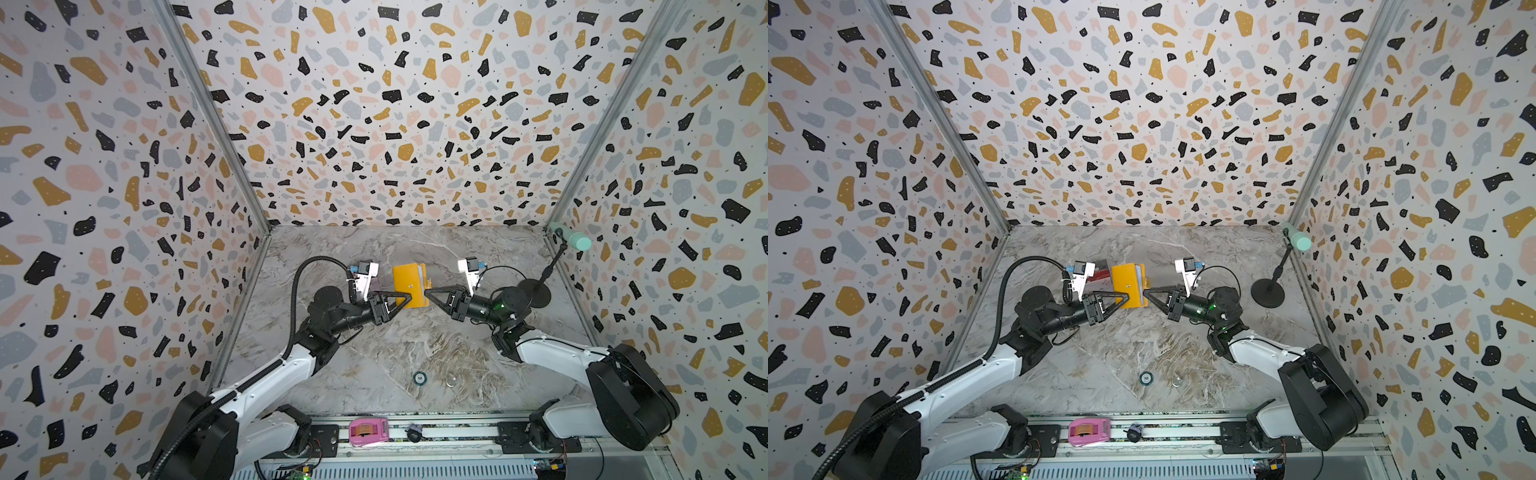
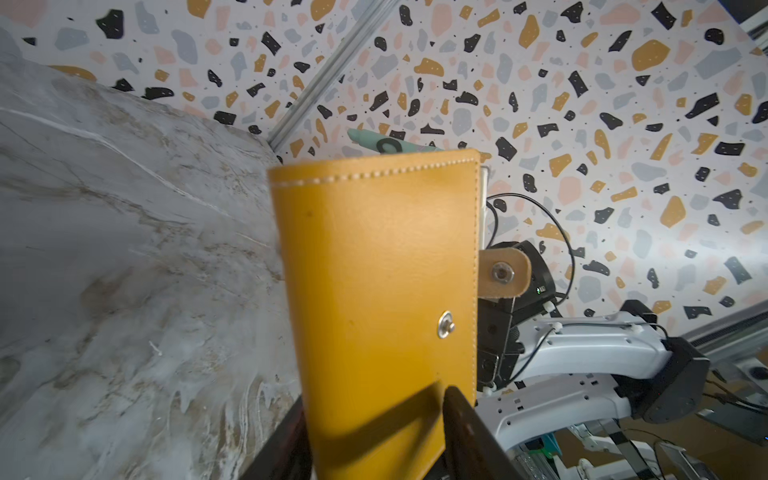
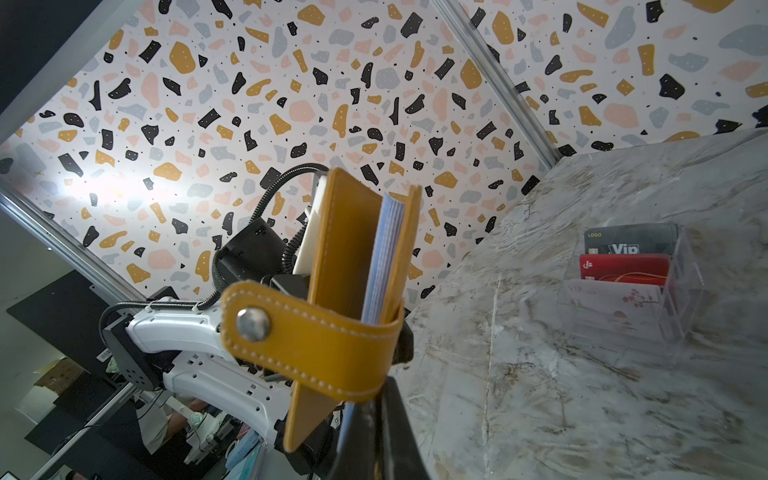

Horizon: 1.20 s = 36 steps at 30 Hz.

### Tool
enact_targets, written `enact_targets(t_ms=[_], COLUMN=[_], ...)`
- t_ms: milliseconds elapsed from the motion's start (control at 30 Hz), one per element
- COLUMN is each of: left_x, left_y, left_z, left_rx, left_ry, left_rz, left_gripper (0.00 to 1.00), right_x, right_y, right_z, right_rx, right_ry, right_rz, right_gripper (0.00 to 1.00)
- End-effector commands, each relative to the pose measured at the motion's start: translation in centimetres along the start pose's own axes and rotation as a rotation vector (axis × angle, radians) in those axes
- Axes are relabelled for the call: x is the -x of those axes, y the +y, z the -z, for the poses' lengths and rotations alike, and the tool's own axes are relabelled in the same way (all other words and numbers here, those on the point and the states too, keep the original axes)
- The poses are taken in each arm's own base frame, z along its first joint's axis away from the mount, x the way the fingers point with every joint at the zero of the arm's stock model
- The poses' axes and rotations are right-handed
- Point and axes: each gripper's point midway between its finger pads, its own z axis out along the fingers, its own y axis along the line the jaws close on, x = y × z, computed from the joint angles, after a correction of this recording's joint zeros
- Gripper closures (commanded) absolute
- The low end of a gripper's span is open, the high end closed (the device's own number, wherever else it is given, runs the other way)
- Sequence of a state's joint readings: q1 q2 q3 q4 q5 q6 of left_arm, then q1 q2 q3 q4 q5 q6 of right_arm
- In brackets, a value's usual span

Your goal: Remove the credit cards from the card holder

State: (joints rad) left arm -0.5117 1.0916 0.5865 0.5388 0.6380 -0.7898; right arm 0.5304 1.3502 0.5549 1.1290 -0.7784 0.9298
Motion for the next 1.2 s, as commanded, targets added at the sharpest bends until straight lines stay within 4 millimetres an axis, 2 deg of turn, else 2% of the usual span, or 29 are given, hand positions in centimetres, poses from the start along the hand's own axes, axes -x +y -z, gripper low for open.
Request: enact_targets(t_ms=[0,233,333,433,500,667,833,933,1000,1100,1167], left_x=[1.1,1.4,1.6,1.9,2.0,1.5,0.7,0.6,0.4,-0.4,-0.9], left_y=[1.0,2.1,1.7,0.1,0.0,0.0,1.1,1.4,2.7,4.6,5.2], left_z=[0.7,1.8,1.9,1.7,1.6,0.9,0.1,-0.2,-0.2,-0.3,-0.5], left_rx=[0.13,0.239,0.23,0.156,0.147,0.111,0.128,0.14,0.2,0.276,0.285], left_ry=[-0.02,-0.028,-0.033,-0.044,-0.046,-0.026,-0.006,-0.009,0.002,0.038,0.054], left_rz=[-0.108,-0.146,-0.152,-0.178,-0.182,-0.155,-0.119,-0.119,-0.11,-0.092,-0.081], left_gripper=[0.41,0.36,0.33,0.3,0.28,0.27,0.28,0.34,0.39,0.55,0.68], right_x=[1.4,1.1,1.0,1.0,1.0,0.6,0.1,-0.2,-0.3,-0.4,-0.5], right_y=[1.3,0.3,-0.3,-1.0,-1.2,-1.8,-2.1,-2.4,-2.4,-2.5,-2.8], right_z=[0.0,-0.1,-0.2,-0.3,-0.3,-0.4,-0.6,-0.8,-1.0,-1.1,-1.1], right_rx=[0.01,-0.034,-0.066,-0.112,-0.132,-0.159,-0.173,-0.194,-0.199,-0.217,-0.231], right_ry=[-0.032,-0.019,-0.01,-0.001,0.001,0.019,0.04,0.052,0.059,0.069,0.074], right_rz=[0.064,0.055,0.06,0.069,0.072,0.075,0.074,0.079,0.084,0.09,0.092], right_gripper=[1.0,1.0,1.0,1.0,1.0,1.0,1.0,1.0,1.0,1.0,1.0])
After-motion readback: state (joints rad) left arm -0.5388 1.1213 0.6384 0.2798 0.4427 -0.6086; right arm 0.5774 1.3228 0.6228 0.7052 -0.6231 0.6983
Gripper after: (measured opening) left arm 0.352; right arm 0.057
